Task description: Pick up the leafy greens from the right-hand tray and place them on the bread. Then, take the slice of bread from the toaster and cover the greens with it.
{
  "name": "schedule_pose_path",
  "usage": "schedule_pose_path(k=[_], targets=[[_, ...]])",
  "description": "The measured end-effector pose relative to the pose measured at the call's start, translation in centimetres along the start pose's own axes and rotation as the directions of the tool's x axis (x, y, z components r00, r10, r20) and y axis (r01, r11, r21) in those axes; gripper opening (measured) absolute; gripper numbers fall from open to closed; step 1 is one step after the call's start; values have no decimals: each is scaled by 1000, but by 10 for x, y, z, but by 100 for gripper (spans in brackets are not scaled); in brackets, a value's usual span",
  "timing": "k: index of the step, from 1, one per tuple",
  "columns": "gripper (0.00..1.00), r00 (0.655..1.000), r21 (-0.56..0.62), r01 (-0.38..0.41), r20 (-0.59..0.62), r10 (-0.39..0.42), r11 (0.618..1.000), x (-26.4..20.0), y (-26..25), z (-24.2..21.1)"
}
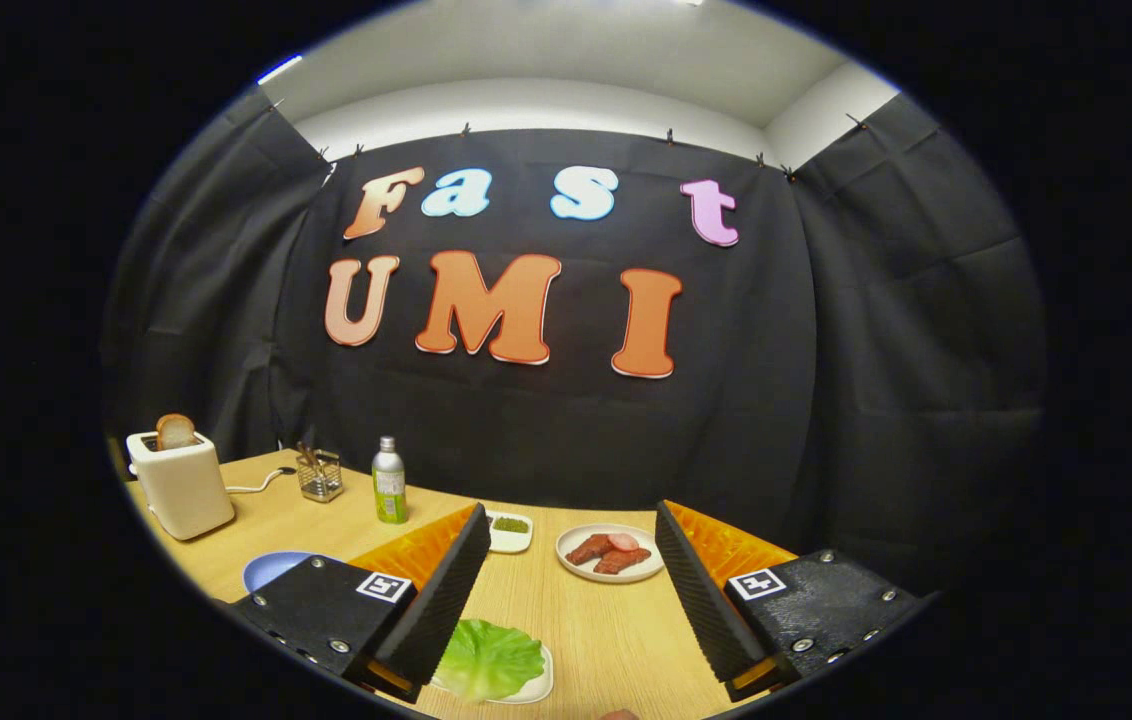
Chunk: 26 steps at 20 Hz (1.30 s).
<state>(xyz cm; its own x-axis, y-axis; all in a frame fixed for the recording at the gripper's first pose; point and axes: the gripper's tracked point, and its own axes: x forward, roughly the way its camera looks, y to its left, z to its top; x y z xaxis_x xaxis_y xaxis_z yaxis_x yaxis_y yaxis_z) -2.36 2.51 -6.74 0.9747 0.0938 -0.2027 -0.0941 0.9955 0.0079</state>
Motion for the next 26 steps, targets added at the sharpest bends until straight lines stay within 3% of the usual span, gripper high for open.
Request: schedule_pose_path(k=[6, 11, 13, 19, 26], targets=[[100, 981, -37, -70, -183, 62, 997, 11, 19, -59], [98, 924, -50, -141, -366, 113, 989, 20, 43, -104], [98, 888, -55, -165, -443, 124, 985, 21, 52, -125], [95, 739, -34, -245, -653, 164, 969, 18, 72, -177], [92, 605, 30, -269, -772, 194, 963, 15, 84, -198]])
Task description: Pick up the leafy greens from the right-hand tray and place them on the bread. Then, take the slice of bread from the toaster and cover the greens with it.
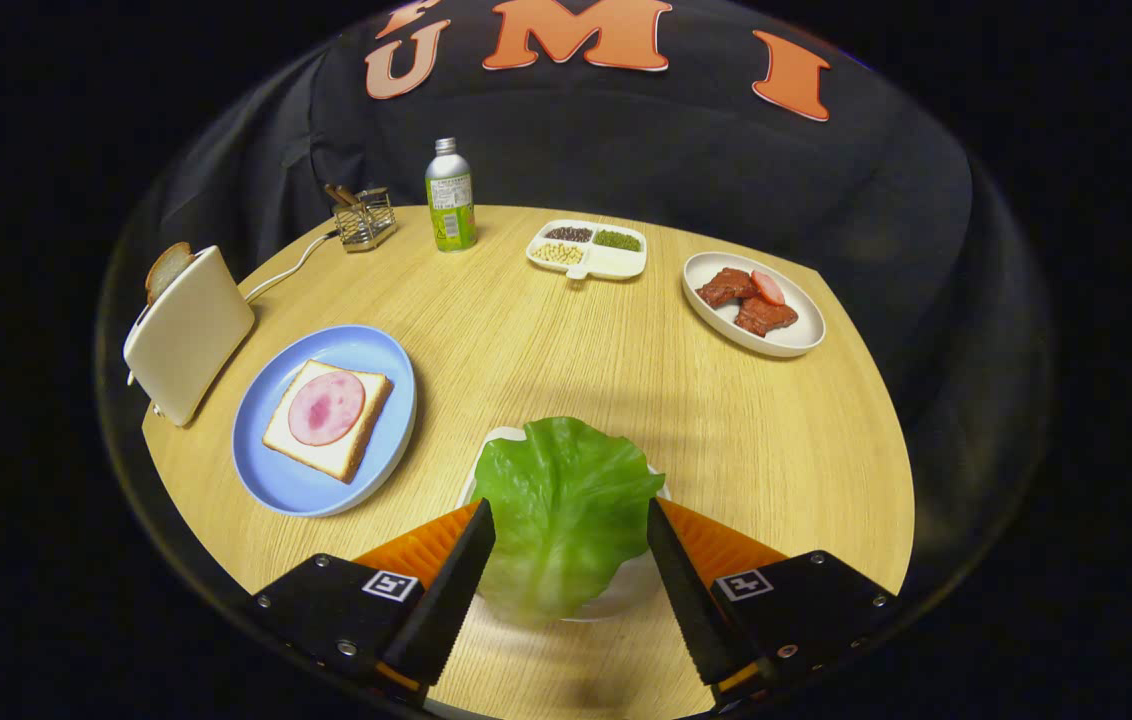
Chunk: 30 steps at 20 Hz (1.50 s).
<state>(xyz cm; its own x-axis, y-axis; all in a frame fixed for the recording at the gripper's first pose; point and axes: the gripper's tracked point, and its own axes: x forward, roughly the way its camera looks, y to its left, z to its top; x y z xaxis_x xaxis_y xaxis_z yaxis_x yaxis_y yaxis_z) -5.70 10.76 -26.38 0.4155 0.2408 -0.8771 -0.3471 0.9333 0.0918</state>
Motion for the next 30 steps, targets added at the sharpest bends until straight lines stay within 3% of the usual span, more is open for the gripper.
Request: schedule_pose_path(k=[6, 13, 20, 22, 26, 30], targets=[[92, 992, 37, 13, -129, -9, 999, 25, 0, -14], [82, 977, 78, 28, -213, -11, 997, 41, 3, -25], [73, 978, 104, 22, -209, 0, 994, 45, 5, -21], [63, 979, 119, 27, -204, -3, 993, 47, 2, -19], [23, 980, 185, 51, -197, -13, 981, 48, -6, -19], [11, 983, 214, 56, -186, -15, 975, 48, -10, -19]])
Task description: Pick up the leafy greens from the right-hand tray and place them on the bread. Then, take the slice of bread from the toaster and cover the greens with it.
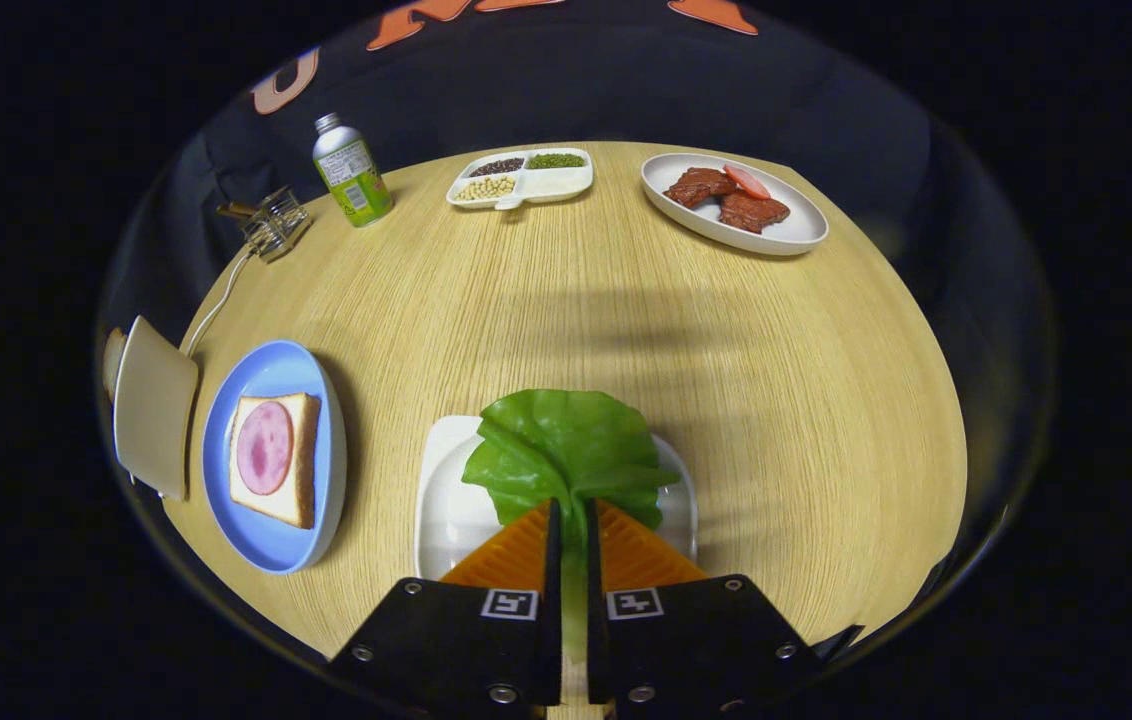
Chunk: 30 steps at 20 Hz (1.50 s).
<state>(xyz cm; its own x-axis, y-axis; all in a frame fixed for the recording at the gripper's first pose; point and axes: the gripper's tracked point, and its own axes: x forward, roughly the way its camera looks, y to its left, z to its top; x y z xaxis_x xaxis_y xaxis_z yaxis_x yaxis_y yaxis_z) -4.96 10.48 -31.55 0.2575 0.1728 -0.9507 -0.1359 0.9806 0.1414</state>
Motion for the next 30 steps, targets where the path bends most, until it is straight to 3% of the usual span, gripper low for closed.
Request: schedule_pose_path(k=[3, 7, 18, 30], targets=[[5, 998, 41, -58, -1, 58, 997, -6, 12, 1], [4, 995, 35, -93, 35, 92, 995, -21, 26, 11], [4, 973, -73, -183, 128, 191, 980, -78, 88, 43], [4, 957, -142, -253, 107, 269, 957, -83, 162, 53]])
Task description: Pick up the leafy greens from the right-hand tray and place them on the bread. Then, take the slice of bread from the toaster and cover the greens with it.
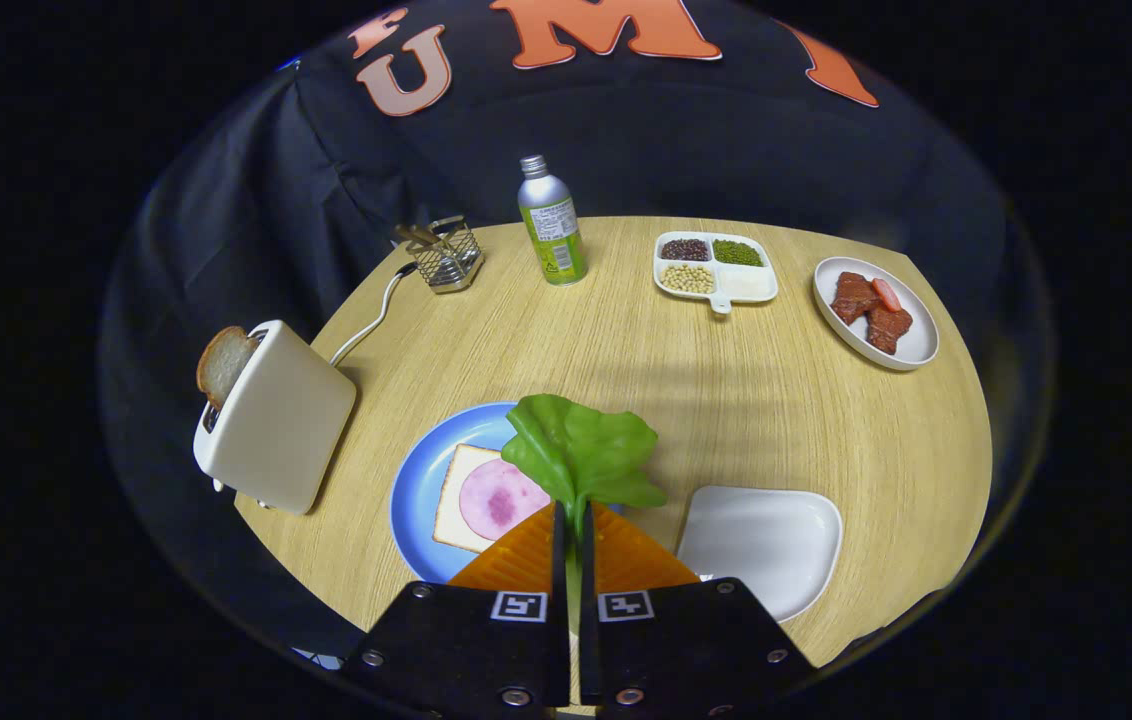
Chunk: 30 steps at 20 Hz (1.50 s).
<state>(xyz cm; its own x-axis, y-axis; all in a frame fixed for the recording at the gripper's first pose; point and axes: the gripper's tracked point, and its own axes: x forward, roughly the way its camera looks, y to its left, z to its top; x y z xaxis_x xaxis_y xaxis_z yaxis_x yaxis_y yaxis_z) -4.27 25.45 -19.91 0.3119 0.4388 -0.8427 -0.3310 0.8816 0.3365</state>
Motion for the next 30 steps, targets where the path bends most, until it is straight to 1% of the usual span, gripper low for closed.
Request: schedule_pose_path(k=[3, 8, 12, 15, 18, 20, 21, 22, 23, 24, 25, 27, 30], targets=[[4, 1000, -6, -25, -18, 25, 1000, 12, 17, -3], [4, 998, -3, -44, -48, 44, 999, 35, 41, -8], [4, 997, 4, -44, -63, 45, 999, 48, 50, -9], [4, 997, -3, -21, -69, 20, 1000, 58, 47, -10], [5, 995, 21, -43, -90, 45, 999, 63, 54, -15], [6, 995, 28, -54, -77, 56, 998, 63, 59, -11], [8, 995, 27, -61, -77, 63, 998, 62, 63, -12], [16, 994, 23, -64, -85, 66, 998, 63, 66, -14], [20, 994, 19, -61, -88, 63, 998, 63, 66, -15], [26, 995, 7, -52, -83, 53, 999, 64, 66, -15], [28, 996, -2, -40, -77, 40, 999, 64, 65, -13], [36, 998, -9, -22, -64, 22, 1000, 64, 65, -11], [50, 999, -29, -8, -48, 7, 1000, 58, 70, -6]])
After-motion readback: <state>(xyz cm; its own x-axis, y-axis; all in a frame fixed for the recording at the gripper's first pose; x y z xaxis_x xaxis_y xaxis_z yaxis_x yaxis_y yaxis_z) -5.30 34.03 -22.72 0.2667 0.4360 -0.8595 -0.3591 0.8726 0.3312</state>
